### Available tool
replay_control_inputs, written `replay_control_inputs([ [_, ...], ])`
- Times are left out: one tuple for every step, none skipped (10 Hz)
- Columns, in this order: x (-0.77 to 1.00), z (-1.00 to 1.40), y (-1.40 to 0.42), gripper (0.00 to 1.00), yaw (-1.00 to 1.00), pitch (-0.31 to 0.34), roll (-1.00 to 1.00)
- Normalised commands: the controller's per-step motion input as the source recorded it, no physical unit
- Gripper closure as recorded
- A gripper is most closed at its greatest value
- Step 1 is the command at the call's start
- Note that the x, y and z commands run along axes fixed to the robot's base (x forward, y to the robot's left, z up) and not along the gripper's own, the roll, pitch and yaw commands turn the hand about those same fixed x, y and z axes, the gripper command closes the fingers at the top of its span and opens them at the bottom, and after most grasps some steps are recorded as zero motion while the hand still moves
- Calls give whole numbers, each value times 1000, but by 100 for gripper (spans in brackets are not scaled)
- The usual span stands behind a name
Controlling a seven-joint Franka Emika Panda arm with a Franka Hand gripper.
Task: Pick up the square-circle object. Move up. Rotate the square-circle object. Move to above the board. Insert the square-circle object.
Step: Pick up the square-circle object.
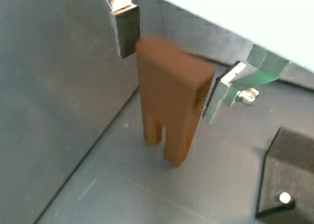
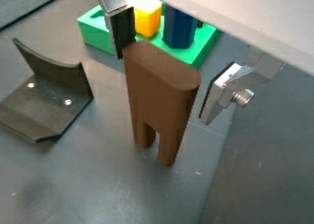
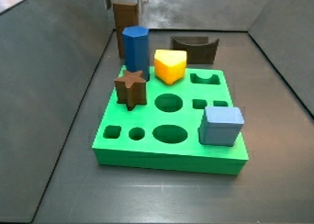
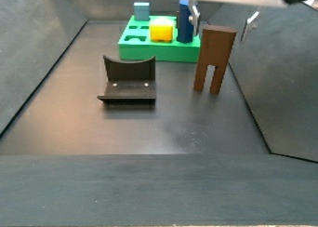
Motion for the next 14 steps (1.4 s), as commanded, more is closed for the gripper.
replay_control_inputs([
  [20,-403,-120,0,111,-79,186],
  [80,-283,-9,0,114,-30,209],
  [149,-80,23,0,77,0,157],
  [174,-29,94,0,6,6,74],
  [109,-14,140,0,0,4,24],
  [46,0,211,0,-74,13,26],
  [0,-9,77,0,0,0,0],
  [0,0,0,0,0,-16,0],
  [0,0,0,0,0,0,0],
  [0,0,0,100,0,0,0],
  [0,0,0,100,0,0,0],
  [0,0,0,100,0,0,0],
  [0,0,0,100,0,0,0],
  [0,0,0,100,0,0,0],
])
